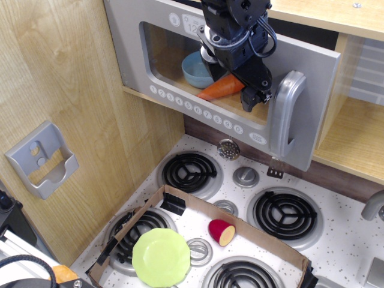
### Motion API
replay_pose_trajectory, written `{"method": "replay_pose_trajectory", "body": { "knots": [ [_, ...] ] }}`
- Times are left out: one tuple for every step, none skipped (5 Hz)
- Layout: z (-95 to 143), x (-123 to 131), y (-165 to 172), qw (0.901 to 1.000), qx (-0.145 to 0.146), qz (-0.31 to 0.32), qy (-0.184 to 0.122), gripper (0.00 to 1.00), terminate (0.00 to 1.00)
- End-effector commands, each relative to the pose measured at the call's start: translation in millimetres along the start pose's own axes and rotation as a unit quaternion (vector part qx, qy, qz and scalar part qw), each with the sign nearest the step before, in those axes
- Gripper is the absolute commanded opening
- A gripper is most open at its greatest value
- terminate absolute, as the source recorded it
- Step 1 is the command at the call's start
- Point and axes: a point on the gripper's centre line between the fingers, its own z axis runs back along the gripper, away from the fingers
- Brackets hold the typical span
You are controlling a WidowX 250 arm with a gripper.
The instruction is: Close microwave
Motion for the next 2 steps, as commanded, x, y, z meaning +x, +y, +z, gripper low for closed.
{"method": "replay_pose_trajectory", "body": {
  "knots": [
    [15.2,32.3,1.4,0.9991,0.008,-0.025,-0.033,1.00,0.00],
    [15.3,35.7,0.9,0.9991,0.007,-0.025,-0.035,1.00,0.00]
  ]
}}
